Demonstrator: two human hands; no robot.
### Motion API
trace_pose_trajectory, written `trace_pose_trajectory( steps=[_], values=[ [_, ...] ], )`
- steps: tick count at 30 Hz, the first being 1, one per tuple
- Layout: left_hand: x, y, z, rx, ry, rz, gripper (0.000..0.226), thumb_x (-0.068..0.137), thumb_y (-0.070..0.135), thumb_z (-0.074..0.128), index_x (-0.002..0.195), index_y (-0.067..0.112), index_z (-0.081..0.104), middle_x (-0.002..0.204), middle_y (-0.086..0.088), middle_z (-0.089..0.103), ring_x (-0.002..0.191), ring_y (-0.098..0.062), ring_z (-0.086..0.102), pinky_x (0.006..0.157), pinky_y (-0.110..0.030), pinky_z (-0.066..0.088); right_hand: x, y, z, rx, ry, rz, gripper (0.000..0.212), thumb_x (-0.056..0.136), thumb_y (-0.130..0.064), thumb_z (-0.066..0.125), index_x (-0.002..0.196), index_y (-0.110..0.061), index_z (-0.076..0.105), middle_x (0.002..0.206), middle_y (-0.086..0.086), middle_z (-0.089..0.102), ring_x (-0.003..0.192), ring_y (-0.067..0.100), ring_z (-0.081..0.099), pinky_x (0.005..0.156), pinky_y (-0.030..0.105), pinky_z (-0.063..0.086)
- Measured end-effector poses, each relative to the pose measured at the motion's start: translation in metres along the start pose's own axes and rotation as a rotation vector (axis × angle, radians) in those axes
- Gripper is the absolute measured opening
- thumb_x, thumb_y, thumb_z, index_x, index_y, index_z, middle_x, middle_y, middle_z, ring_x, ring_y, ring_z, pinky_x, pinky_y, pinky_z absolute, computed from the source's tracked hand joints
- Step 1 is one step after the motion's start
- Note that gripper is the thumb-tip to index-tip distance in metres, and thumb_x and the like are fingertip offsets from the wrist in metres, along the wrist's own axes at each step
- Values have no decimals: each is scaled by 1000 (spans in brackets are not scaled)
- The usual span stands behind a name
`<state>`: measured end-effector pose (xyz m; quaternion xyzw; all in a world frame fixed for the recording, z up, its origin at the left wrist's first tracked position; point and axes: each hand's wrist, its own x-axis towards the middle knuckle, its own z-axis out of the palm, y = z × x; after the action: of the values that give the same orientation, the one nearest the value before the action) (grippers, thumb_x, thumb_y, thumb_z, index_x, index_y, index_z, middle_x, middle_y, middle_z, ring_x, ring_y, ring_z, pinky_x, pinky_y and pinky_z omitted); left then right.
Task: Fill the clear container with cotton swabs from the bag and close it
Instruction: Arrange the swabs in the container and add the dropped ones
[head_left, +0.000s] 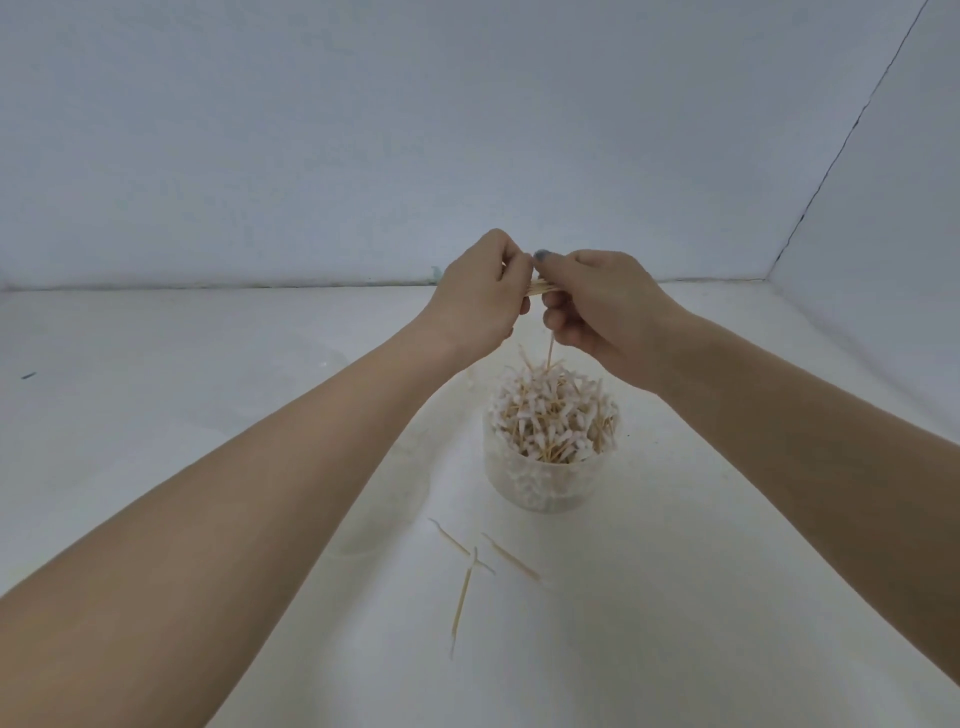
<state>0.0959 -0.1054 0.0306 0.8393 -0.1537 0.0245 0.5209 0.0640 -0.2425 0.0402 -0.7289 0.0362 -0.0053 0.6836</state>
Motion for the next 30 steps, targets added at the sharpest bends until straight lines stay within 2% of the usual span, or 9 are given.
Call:
trace_pose_trajectory(
  steps=[3,6,9,11,13,16,19,23,30],
  values=[
    [0,-2,1,-4,-8,27,24,107,26,42,102,6,53,82,-1,65,54,0,56,60,-25,53,-2,0,-13,-24,12,-29,22,102,-20,58,85,-6,54,68,4,56,53,15,54,47,22,44],
    [-1,-6,1,10,-23,21,31,107,31,41,109,3,56,95,-7,71,66,-7,59,76,-39,57,-2,-3,-36,-235,95,-108,25,102,-23,58,81,-9,53,65,4,55,52,16,51,45,22,41],
    [-5,-13,0,181,-126,-29,34,108,39,41,116,12,59,112,-13,68,78,-16,58,73,-33,48,-6,-5,-61,-612,89,-178,25,102,-29,57,84,-11,54,60,-1,55,43,7,47,44,19,37],
    [-7,-16,3,283,-255,-34,31,107,43,45,124,23,62,117,-4,66,89,-16,61,72,-25,46,-10,-5,-68,-828,21,-194,24,101,-34,56,88,-15,57,61,-5,56,40,1,43,41,14,35],
    [-7,-15,8,304,-367,-38,32,103,48,51,128,33,63,120,7,64,101,-11,62,80,-20,47,-14,-2,-68,-958,-46,-219,22,100,-38,57,88,-20,58,67,-7,58,49,4,48,45,15,37],
    [-5,-16,12,288,-453,-67,22,97,46,62,113,33,71,106,14,70,99,-7,66,88,-27,52,-13,6,-62,-1042,-114,-272,18,99,-39,57,85,-27,56,77,-9,59,64,11,56,54,23,38],
    [-3,-22,14,221,-405,-29,9,94,29,66,96,24,73,89,13,67,80,-9,62,78,-27,50,-10,11,-58,-1096,-189,-264,16,100,-35,55,88,-25,56,80,-11,60,69,12,58,56,24,37],
    [-6,-27,14,179,-381,-14,9,95,27,64,91,23,71,86,10,67,69,-6,56,72,-29,48,-5,14,-58,-1261,-265,-322,15,103,-31,48,92,-20,50,89,-4,62,80,20,60,67,33,47],
    [-12,-25,13,115,-292,-19,8,90,17,70,93,24,71,104,3,74,97,-14,71,87,-44,59,-2,14,-48,-1417,-288,-409,20,104,-33,43,90,-18,47,79,-4,52,72,20,55,63,35,45]
  ],
)
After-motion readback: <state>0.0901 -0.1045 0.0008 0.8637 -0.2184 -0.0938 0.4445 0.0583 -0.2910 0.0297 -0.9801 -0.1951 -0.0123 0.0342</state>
